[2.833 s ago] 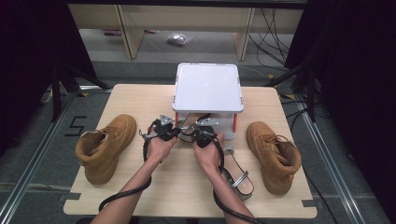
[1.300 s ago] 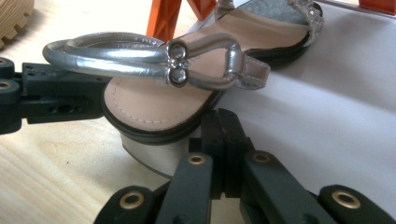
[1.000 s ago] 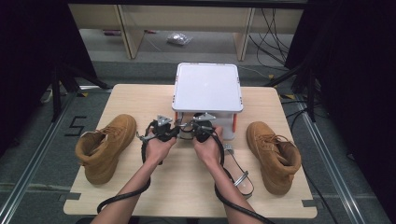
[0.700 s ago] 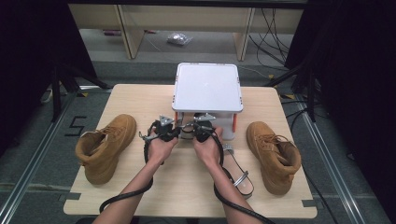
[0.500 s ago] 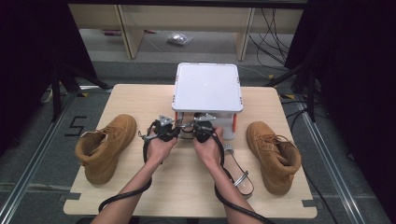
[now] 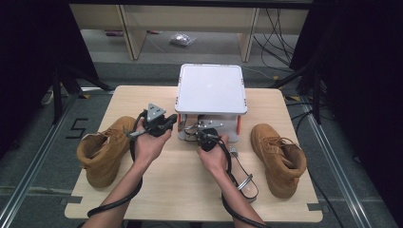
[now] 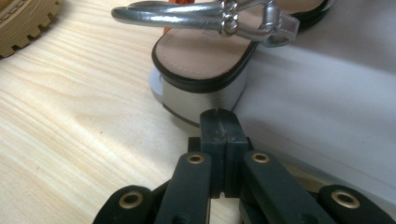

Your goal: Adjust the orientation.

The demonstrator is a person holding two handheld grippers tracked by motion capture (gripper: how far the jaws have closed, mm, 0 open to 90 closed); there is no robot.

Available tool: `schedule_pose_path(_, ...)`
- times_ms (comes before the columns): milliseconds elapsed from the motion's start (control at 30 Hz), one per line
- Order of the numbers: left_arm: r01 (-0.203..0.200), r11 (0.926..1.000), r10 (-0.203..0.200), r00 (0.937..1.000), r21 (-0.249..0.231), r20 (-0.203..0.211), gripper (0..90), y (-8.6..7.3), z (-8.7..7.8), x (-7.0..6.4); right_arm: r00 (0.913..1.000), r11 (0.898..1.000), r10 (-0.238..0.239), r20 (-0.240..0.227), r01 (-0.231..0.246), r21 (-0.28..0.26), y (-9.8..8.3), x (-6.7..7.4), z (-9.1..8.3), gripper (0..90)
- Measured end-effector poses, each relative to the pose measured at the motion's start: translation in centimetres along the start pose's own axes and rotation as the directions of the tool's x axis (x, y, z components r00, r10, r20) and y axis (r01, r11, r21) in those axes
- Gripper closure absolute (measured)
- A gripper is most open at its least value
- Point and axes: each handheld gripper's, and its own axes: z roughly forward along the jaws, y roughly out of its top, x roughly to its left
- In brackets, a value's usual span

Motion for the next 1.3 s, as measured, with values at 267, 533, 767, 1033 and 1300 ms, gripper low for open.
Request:
schedule_pose_path(267, -0.035, 0.9975, 0.035, 0.9994, -0.062, -0.002, 89.7, 3.3, 2.0, -0.3, 0.9998, 1.0, -0.015, -0.015, 0.015, 0.009, 0.1, 0.6, 0.4, 90.0)
schedule_pose_path(533, -0.016, 0.9997, 0.015, 0.9992, -0.016, -0.037, 89.7, 2.7, 4.7, 0.4, 0.9995, 1.0, -0.013, -0.028, 0.014, 0.009, 0.3, 1.1, 0.9, 90.0)
schedule_pose_path(767, -0.014, 0.9997, 0.015, 0.9988, 0.019, -0.047, 89.8, 1.7, 5.7, 0.7, 0.9997, 1.0, -0.012, -0.022, 0.012, -0.002, 0.5, 1.3, 1.3, 90.0)
schedule_pose_path(1033, -0.016, 0.9992, 0.017, 0.999, 0.037, -0.041, 89.8, 1.7, 5.8, 0.6, 0.9995, 1.0, -0.023, -0.021, 0.023, -0.012, 0.5, 1.3, 1.5, 90.0)
schedule_pose_path(1300, -0.023, 0.9983, 0.025, 0.9985, 0.055, -0.048, 89.9, 1.9, 5.8, 0.4, 0.9994, 0.999, -0.03, -0.015, 0.03, -0.017, 1.1, 1.5, 1.7, 90.0)
